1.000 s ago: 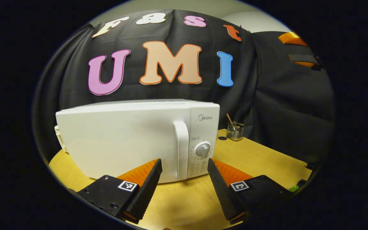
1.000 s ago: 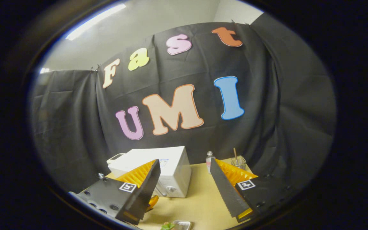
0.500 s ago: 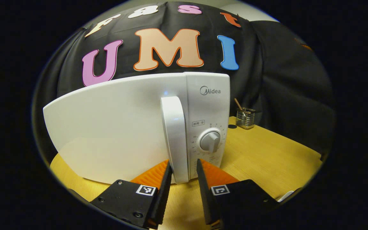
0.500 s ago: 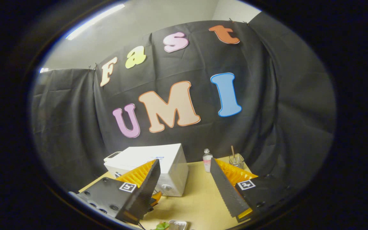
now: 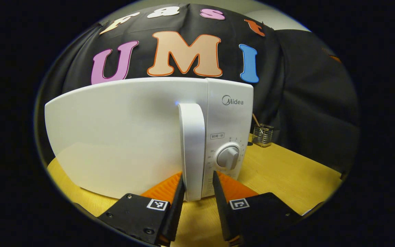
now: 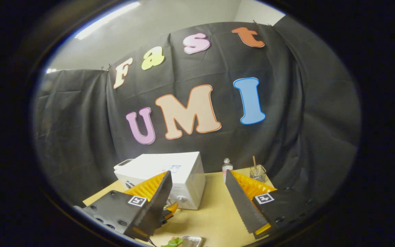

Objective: Open the microwave oven with the left hand, put the food in, and close the microwave oven.

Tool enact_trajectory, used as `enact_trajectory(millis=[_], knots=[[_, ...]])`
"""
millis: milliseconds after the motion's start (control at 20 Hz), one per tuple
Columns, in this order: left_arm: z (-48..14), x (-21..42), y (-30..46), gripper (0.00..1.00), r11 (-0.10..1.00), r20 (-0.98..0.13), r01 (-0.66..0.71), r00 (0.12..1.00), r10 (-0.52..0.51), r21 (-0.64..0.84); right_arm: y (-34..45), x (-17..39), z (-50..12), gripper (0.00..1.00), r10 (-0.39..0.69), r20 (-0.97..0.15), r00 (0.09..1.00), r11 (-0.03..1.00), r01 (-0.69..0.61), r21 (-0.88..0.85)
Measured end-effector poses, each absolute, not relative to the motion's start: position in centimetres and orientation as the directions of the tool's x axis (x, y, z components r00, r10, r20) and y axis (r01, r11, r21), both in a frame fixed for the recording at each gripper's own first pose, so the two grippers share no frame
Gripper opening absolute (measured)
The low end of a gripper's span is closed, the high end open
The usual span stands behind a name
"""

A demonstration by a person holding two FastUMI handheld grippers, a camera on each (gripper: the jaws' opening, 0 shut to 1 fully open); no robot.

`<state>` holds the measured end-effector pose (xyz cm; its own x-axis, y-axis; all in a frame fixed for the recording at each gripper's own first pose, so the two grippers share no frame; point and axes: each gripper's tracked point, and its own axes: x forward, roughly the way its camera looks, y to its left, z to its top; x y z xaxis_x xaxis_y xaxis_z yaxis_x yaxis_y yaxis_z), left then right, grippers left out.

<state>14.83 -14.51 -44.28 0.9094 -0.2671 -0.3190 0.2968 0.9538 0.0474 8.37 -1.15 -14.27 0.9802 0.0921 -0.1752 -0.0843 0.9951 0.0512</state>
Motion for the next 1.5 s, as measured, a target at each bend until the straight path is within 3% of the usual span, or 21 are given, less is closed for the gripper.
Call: enact_trajectory(millis=[100, 150, 350, 450, 500, 1000, 1050, 1100, 1250, 1350, 1500], knots=[[-45.8, 14.9, -13.3, 0.49, 0.958, -0.385, 0.264, 0.900, -0.203, 0.112, -0.9, 8.3, -14.5, 0.98, 0.096, -0.180, 0.979, 0.995, -0.089, 0.049], [-46.1, 14.5, -13.3, 0.34, 0.957, -0.407, 0.267, 0.892, -0.198, 0.118, -0.7, 8.3, -14.7, 0.98, 0.099, -0.181, 0.978, 0.995, -0.092, 0.047], [-45.8, 14.8, -13.6, 0.25, 0.963, -0.380, 0.261, 0.900, -0.214, 0.074, 0.0, 8.0, -15.9, 0.98, 0.108, -0.200, 0.974, 0.994, -0.101, 0.045], [-46.0, 14.8, -13.4, 0.25, 0.964, -0.389, 0.251, 0.899, -0.198, 0.088, 0.4, 7.8, -16.6, 0.98, 0.119, -0.211, 0.970, 0.993, -0.112, 0.046], [-45.9, 14.7, -13.3, 0.23, 0.966, -0.391, 0.243, 0.900, -0.190, 0.089, 0.7, 7.7, -16.8, 0.91, 0.124, -0.213, 0.969, 0.992, -0.117, 0.047], [-45.7, 14.5, -13.3, 0.12, 0.980, -0.367, 0.190, 0.917, -0.156, 0.056, 2.4, 6.2, -20.8, 0.91, 0.189, -0.266, 0.945, 0.981, -0.171, 0.090], [-45.7, 14.4, -13.2, 0.12, 0.983, -0.368, 0.175, 0.919, -0.143, 0.054, 2.3, 6.0, -21.0, 0.98, 0.183, -0.268, 0.946, 0.982, -0.164, 0.090], [-45.7, 14.4, -13.3, 0.12, 0.985, -0.365, 0.167, 0.921, -0.139, 0.046, 2.3, 5.8, -21.0, 0.91, 0.182, -0.269, 0.946, 0.982, -0.163, 0.093], [-45.7, 14.3, -13.3, 0.11, 0.988, -0.358, 0.155, 0.924, -0.135, 0.025, 2.4, 4.8, -20.9, 0.89, 0.186, -0.258, 0.948, 0.982, -0.167, 0.094], [-45.9, 11.8, -12.7, 0.11, 0.991, -0.392, 0.132, 0.913, -0.113, 0.021, 2.0, 4.3, -20.8, 0.89, 0.176, -0.253, 0.951, 0.984, -0.160, 0.085], [-45.0, 7.6, -11.9, 0.11, 0.985, -0.340, 0.172, 0.927, -0.158, 0.012, 1.6, 3.5, -20.8, 0.89, 0.173, -0.243, 0.955, 0.983, -0.153, 0.098]])
